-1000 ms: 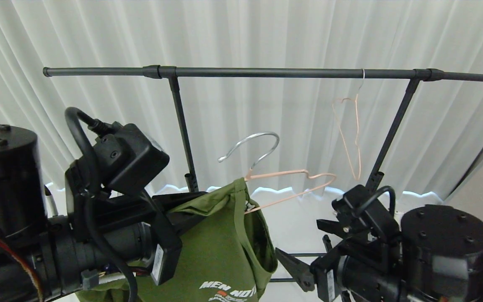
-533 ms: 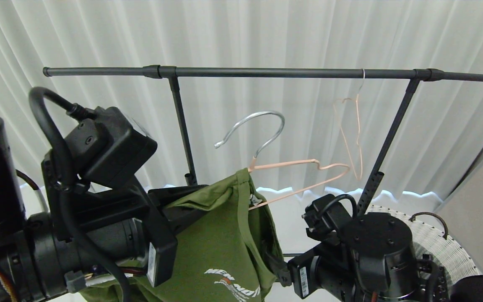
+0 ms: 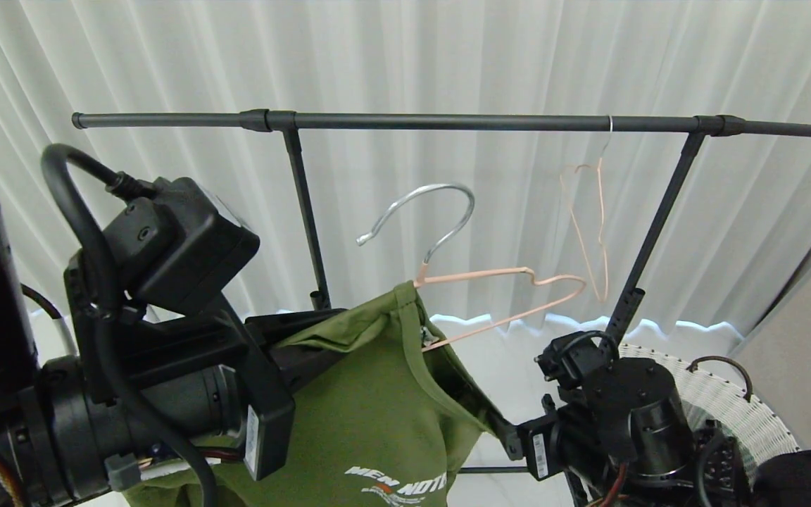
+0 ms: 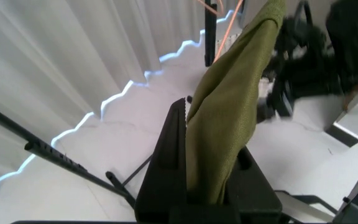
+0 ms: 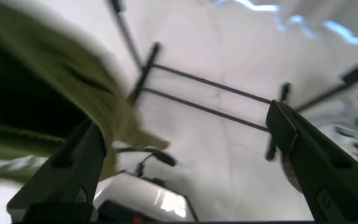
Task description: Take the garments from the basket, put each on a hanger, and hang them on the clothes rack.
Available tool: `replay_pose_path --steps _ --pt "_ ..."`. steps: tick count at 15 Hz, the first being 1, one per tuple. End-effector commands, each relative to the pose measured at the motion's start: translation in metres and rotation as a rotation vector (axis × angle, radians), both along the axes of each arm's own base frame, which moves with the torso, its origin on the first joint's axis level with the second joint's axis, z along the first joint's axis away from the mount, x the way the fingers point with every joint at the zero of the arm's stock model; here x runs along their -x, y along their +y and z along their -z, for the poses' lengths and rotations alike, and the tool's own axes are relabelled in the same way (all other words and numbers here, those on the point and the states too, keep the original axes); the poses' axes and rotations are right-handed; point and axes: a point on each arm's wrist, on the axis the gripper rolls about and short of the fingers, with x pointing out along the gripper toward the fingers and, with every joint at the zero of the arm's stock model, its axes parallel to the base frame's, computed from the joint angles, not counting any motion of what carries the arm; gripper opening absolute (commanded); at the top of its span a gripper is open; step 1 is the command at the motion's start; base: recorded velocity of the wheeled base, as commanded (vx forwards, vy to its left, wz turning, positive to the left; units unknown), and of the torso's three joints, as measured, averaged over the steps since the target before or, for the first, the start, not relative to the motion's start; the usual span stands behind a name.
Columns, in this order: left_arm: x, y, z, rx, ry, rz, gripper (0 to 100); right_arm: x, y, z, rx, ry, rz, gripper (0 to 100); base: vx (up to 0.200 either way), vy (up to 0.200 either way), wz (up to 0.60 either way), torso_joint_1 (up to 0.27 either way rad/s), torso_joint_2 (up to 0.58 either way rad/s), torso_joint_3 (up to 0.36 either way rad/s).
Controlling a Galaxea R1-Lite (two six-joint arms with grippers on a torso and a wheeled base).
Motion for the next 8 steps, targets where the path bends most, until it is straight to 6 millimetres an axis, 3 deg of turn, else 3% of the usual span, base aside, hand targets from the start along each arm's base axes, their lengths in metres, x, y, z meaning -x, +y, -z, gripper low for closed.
replay_pose_path --steps 1,8 --pt "0.002 0.002 0.006 -0.015 0.011 -0.003 0 -0.017 -0.016 0.000 0.011 -0.009 0.096 100 0.000 0.000 0.00 0.000 0.00 0.000" --pt "0.014 0.017 0.035 -0.079 0.069 -0.015 0 -0.049 -0.047 -0.008 0.034 -0.092 0.242 100 0.000 0.000 0.00 0.000 0.00 0.000"
